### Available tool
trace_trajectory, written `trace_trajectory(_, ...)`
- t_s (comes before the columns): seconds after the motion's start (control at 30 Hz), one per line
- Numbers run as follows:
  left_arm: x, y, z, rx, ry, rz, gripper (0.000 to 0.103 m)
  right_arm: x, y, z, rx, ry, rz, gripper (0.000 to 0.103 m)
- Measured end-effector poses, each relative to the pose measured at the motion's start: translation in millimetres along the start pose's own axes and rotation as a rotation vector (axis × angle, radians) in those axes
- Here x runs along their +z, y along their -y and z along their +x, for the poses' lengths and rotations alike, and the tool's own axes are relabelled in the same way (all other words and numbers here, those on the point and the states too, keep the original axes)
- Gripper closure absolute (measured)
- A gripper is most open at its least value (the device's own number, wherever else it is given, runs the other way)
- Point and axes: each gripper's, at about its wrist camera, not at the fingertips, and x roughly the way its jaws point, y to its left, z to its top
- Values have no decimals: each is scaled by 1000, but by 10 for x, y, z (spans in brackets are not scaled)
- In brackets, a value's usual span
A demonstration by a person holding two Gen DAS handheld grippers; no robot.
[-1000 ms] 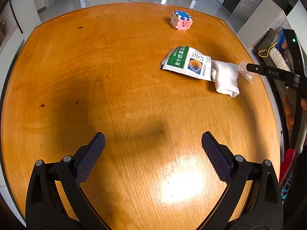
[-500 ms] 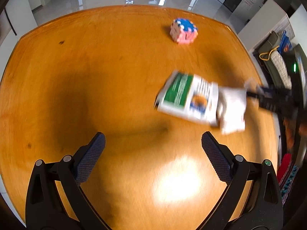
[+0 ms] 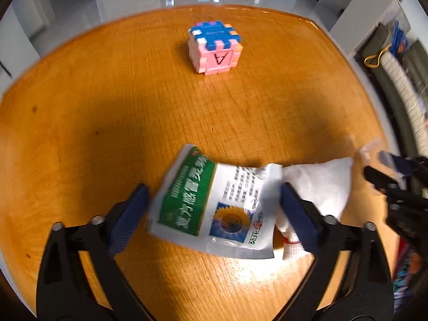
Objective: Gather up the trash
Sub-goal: 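Grasp the green-and-white medicine packet with the left gripper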
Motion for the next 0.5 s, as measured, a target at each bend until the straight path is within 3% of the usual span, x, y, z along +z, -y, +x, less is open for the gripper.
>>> trace_trajectory(0.07, -44, 51, -25, 25, 18, 7, 29, -44, -37, -83, 12, 13, 7, 62)
trace_trajectory(0.2, -152, -17, -143, -36, 31, -21, 60, -152, -114, -282, 51, 42, 12, 62)
trace_trajectory(0.5, -651, -413, -581, -116, 57, -123, 63, -591, -626, -866, 152, 119, -36, 62)
